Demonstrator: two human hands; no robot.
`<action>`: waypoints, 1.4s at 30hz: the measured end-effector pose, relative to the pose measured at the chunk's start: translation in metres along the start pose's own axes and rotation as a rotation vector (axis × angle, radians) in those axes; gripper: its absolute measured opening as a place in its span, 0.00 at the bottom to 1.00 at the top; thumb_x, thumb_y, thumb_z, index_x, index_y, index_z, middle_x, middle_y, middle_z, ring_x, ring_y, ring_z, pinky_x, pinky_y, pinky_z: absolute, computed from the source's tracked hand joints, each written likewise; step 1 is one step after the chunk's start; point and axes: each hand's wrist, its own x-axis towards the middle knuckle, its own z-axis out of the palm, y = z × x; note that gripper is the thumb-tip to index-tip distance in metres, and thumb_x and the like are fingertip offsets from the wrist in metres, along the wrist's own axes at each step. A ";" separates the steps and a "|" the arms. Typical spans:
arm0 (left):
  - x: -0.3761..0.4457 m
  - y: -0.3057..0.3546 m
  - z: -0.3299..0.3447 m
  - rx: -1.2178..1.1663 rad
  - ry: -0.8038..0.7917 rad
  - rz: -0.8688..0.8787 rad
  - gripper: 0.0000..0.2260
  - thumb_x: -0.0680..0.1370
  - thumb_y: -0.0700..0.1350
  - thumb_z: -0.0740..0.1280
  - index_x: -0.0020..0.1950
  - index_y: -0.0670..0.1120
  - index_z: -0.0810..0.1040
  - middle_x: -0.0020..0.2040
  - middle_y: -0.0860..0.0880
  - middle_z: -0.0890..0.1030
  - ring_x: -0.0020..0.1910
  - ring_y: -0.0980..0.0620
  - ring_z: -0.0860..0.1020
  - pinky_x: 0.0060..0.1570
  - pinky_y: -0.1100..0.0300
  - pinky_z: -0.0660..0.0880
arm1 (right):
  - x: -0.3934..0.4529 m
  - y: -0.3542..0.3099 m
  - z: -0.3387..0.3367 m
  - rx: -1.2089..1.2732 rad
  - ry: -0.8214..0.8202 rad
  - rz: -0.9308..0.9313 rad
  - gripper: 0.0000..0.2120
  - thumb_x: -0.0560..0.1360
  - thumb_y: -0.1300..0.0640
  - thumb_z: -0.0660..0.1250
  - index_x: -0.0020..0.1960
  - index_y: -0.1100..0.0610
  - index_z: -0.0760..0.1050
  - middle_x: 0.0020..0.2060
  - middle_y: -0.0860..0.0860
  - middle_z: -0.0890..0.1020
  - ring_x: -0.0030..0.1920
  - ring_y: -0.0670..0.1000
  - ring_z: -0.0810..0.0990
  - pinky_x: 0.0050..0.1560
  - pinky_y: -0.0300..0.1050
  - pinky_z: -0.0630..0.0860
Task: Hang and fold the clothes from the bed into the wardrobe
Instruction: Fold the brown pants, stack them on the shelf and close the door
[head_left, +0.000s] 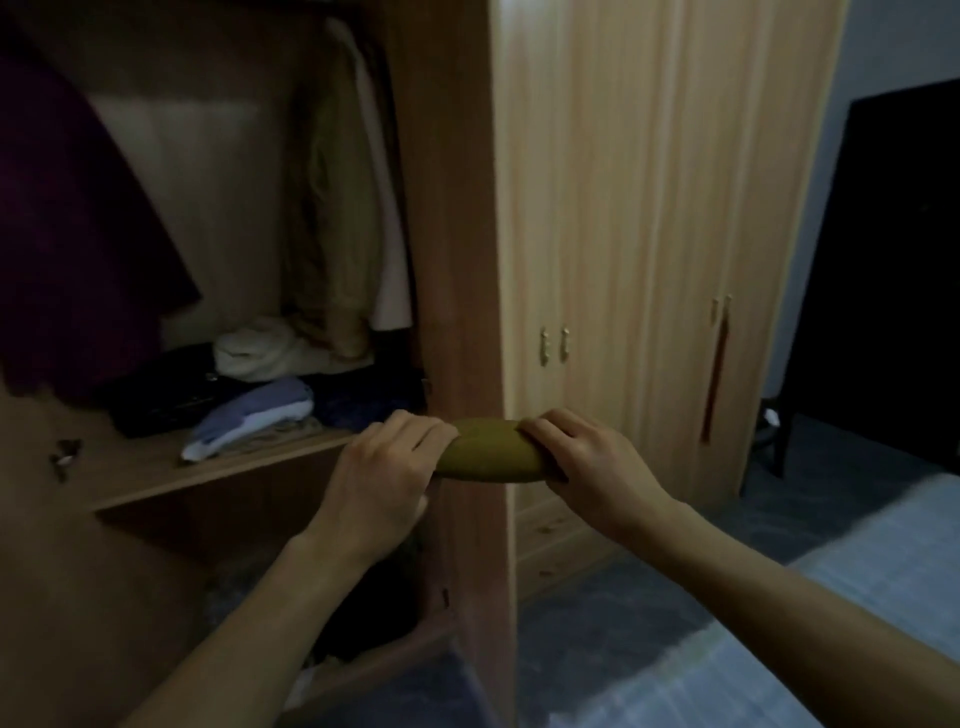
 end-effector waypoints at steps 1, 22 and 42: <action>-0.011 -0.017 -0.009 0.027 0.007 -0.005 0.29 0.56 0.27 0.76 0.56 0.37 0.82 0.51 0.39 0.83 0.47 0.38 0.83 0.41 0.46 0.81 | 0.014 -0.016 0.006 0.008 -0.002 -0.021 0.23 0.70 0.62 0.71 0.64 0.58 0.73 0.54 0.54 0.77 0.51 0.57 0.77 0.42 0.56 0.79; -0.154 -0.251 -0.021 0.219 -0.118 -0.170 0.25 0.58 0.41 0.78 0.55 0.40 0.82 0.50 0.42 0.83 0.47 0.43 0.83 0.41 0.56 0.81 | 0.194 -0.180 0.172 0.158 -0.122 -0.266 0.26 0.64 0.64 0.76 0.62 0.58 0.77 0.52 0.55 0.77 0.52 0.57 0.77 0.36 0.50 0.77; -0.082 -0.418 0.082 0.343 -0.201 -0.344 0.33 0.57 0.38 0.80 0.59 0.46 0.73 0.53 0.45 0.78 0.49 0.46 0.75 0.37 0.55 0.77 | 0.380 -0.123 0.340 0.340 0.003 -0.366 0.28 0.54 0.69 0.79 0.53 0.59 0.82 0.45 0.54 0.81 0.44 0.56 0.81 0.31 0.46 0.79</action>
